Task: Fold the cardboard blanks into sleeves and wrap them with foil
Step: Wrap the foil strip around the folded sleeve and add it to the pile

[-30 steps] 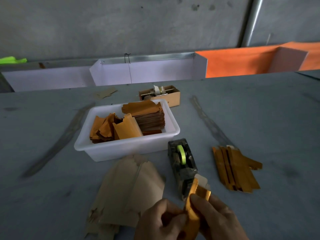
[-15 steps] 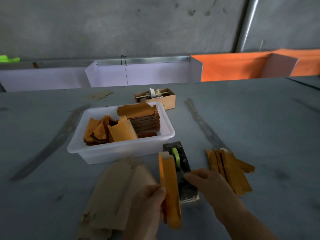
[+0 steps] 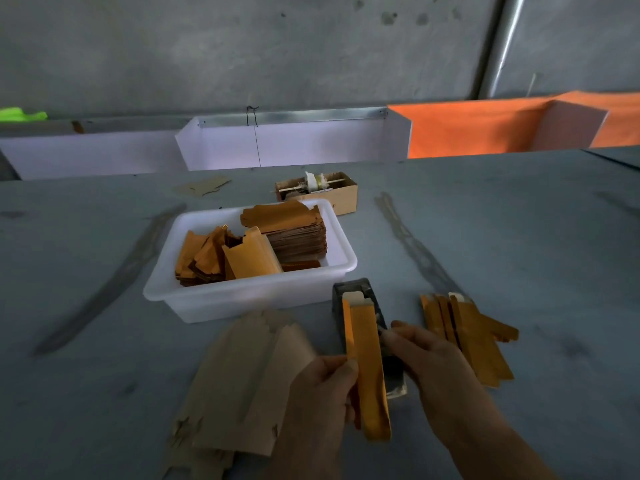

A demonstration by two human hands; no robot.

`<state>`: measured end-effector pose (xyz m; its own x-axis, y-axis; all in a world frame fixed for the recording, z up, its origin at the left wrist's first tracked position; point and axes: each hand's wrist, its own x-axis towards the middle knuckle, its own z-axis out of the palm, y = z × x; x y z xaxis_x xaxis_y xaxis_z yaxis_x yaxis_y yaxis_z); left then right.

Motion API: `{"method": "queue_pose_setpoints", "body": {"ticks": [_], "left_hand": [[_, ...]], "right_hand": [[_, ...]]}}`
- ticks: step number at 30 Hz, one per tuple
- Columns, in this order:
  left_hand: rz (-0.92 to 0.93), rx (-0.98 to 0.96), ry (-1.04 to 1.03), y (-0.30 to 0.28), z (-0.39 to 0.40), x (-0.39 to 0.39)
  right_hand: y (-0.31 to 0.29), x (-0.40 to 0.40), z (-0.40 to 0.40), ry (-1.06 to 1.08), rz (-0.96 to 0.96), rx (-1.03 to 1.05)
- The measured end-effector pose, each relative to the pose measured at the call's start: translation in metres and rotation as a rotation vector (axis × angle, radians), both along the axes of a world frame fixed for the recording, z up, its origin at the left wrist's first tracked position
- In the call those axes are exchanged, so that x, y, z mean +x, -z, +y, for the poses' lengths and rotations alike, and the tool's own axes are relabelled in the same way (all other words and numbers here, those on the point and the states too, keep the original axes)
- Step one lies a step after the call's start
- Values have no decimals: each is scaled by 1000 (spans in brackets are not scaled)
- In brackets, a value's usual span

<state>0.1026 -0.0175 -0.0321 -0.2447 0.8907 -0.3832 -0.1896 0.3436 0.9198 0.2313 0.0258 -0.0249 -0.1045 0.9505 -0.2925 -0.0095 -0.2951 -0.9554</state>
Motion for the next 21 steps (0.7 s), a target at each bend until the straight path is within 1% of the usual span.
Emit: {"method": "queue_pose_setpoints", "body": {"ticks": [4, 6, 10, 13, 17, 21], "left_hand": [[3, -11, -20, 3, 1, -1], [-11, -8, -38, 3, 2, 1], [-57, 35, -38, 2, -1, 5], [-45, 89, 12, -1, -2, 8], [20, 84, 54, -4, 0, 11], [70, 49, 44, -5, 0, 13]], "right_hand": [[7, 6, -10, 82, -388, 203], [12, 6, -17, 81, -476, 263], [21, 1, -22, 107, -554, 359], [25, -2, -25, 132, -581, 351], [28, -7, -28, 162, -565, 346], [29, -7, -28, 145, -661, 468]]}}
